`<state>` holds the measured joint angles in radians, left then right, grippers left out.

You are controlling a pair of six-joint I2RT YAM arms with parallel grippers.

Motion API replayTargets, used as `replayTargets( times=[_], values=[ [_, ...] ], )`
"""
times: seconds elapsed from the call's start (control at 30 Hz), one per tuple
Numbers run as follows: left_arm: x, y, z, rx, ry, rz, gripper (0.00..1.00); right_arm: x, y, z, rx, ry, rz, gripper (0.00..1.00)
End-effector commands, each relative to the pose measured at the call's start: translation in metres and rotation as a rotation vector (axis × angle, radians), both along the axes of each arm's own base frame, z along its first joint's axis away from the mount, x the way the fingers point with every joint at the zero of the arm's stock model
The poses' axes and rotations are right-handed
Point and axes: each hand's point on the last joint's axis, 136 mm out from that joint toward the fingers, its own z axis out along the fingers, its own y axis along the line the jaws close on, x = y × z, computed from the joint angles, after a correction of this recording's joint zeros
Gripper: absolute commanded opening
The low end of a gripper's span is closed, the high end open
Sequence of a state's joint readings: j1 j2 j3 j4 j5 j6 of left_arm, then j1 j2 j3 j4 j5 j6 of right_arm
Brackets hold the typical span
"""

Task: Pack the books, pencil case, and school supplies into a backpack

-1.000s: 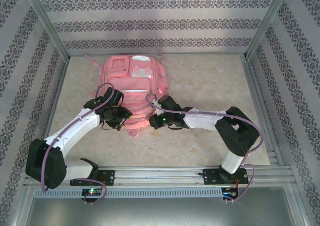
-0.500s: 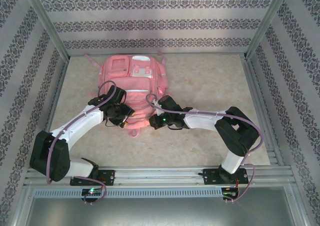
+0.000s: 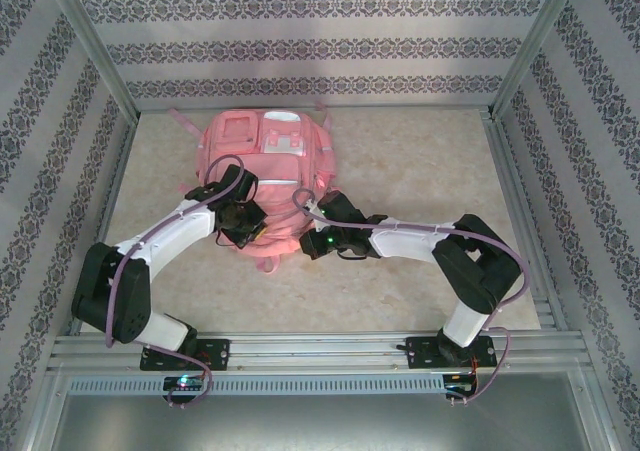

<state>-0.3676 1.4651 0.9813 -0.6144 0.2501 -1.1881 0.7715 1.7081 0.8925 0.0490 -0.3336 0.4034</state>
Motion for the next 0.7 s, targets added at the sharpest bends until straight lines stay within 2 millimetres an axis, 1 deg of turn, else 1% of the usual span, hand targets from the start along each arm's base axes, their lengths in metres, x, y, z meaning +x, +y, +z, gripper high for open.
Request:
replayTargets(
  times=[0.0, 0.17, 0.47, 0.5, 0.57, 0.67],
  values=[
    [0.0, 0.033, 0.009, 0.12, -0.029, -0.004, 0.0, 0.006, -0.024, -0.009, -0.07, -0.004, -0.032, 0.0],
    [-0.017, 0.044, 0.008, 0.114, -0.007, 0.007, 0.0, 0.014, -0.027, -0.006, -0.08, -0.021, -0.034, 0.0],
    [-0.046, 0.053, 0.007, 0.137, 0.023, -0.06, 0.0, 0.019, -0.02, -0.002, -0.074, -0.025, -0.014, 0.0],
    [-0.049, 0.057, 0.008, 0.154, 0.032, -0.064, 0.0, 0.017, -0.019, -0.002, -0.072, -0.025, -0.01, 0.0],
    [-0.055, 0.073, 0.009, 0.205, 0.053, -0.04, 0.0, 0.016, -0.017, -0.002, -0.071, -0.025, -0.004, 0.0],
    [-0.054, 0.091, 0.014, 0.209, 0.04, 0.035, 0.0, 0.016, -0.007, 0.002, -0.041, -0.003, -0.007, 0.0]
  ],
)
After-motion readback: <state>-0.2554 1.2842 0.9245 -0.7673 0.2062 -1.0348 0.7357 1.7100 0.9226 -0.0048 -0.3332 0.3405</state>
